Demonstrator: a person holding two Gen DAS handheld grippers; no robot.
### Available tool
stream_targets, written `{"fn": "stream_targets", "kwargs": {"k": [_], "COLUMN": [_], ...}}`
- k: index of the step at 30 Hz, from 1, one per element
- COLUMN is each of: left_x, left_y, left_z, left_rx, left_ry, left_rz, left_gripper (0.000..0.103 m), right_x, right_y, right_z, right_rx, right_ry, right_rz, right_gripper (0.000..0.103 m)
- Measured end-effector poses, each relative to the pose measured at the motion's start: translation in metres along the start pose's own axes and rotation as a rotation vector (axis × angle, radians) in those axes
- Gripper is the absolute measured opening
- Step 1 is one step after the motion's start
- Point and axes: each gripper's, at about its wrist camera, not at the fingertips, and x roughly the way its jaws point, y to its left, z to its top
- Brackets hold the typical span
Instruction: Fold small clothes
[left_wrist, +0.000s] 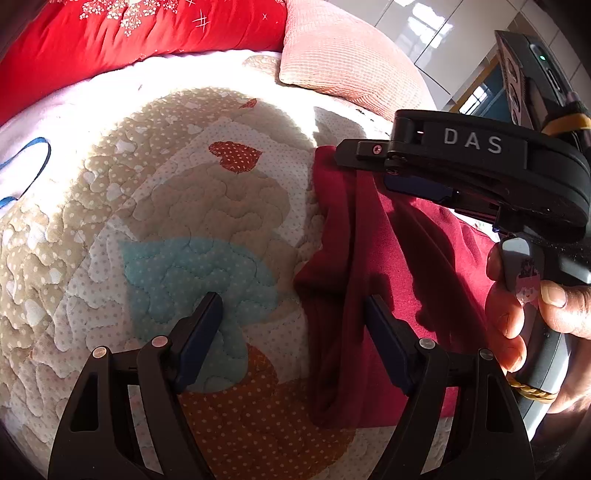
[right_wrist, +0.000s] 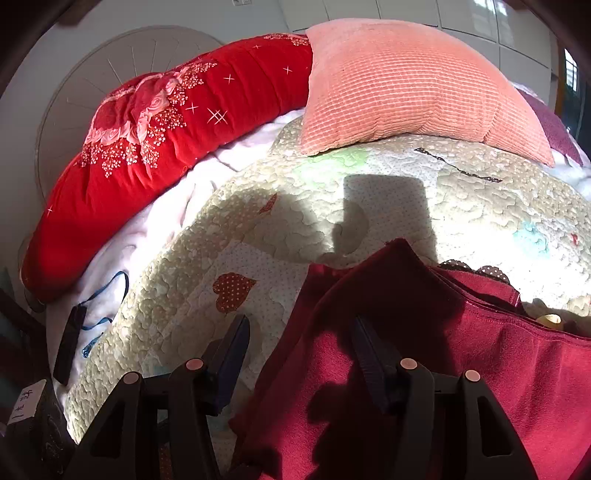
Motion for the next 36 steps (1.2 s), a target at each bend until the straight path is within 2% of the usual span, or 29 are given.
{"fn": "stream_targets", "kwargs": {"k": [2,3,4,7,9,11,13,14,16,18,21,25,26,27,29,31,36], "left_x": [0.001,0.0,0.001,0.001,0.001,0.003,0.003,0.005,0.006,0.007,0.01,0.013,0.013,0.015,0.021,0.014,-0.025], "left_y": [0.0,0.0,0.0,0.0,0.0,0.0,0.0,0.0,-0.001,-0.003,-0.007,-0.019,-0.023,-0.029,-0.039,-0.049,-0.085], "left_z": [0.0,-0.001,-0.001,-0.001,0.0,0.0,0.0,0.002,0.002,0.002,0.002,0.001,0.0,0.0,-0.002,-0.004,-0.004], "left_rx": [-0.001,-0.003,-0.005,-0.003,-0.003,-0.004,-0.002,-0.002,-0.006,-0.011,-0.01,0.028,0.052,0.08,0.14,0.173,0.221], "left_ry": [0.0,0.001,0.002,0.002,0.001,0.0,-0.002,-0.004,-0.013,-0.022,-0.043,-0.048,-0.049,-0.042,-0.011,-0.039,-0.11], "left_rz": [-0.002,-0.004,-0.006,-0.005,-0.003,-0.001,0.0,-0.002,-0.016,-0.033,-0.076,-0.18,-0.206,-0.223,-0.227,-0.236,-0.332], "left_gripper": [0.079,0.079,0.079,0.079,0.08,0.08,0.08,0.081,0.085,0.089,0.09,0.09,0.083,0.058,0.027,0.017,0.017], "right_x": [0.009,0.014,0.019,0.037,0.05,0.053,0.046,0.039,0.022,0.002,-0.017,-0.028,-0.031,-0.036,-0.044,-0.056,-0.114], "right_y": [0.005,0.007,0.01,0.019,0.023,0.025,0.018,0.011,-0.002,-0.013,-0.024,-0.028,-0.029,-0.03,-0.034,-0.038,-0.06], "right_z": [0.001,0.002,0.003,0.006,0.004,-0.001,-0.005,-0.006,-0.004,-0.003,-0.003,-0.009,-0.011,-0.013,-0.014,-0.017,-0.029], "right_rx": [-0.014,-0.028,-0.047,-0.098,-0.147,-0.178,-0.168,-0.143,-0.079,-0.018,0.047,0.083,0.092,0.101,0.108,0.107,0.101], "right_ry": [0.032,0.046,0.061,0.112,0.138,0.094,0.045,0.031,0.011,-0.025,-0.056,-0.087,-0.101,-0.119,-0.149,-0.171,-0.26], "right_rz": [-0.021,-0.042,-0.066,-0.155,-0.216,-0.256,-0.288,-0.246,-0.146,-0.058,0.032,0.082,0.09,0.097,0.111,0.12,0.146], "right_gripper": [0.056,0.06,0.068,0.079,0.081,0.079,0.05,0.047,0.024,0.018,0.015,0.014,0.013,0.013,0.012,0.012,0.011]}}
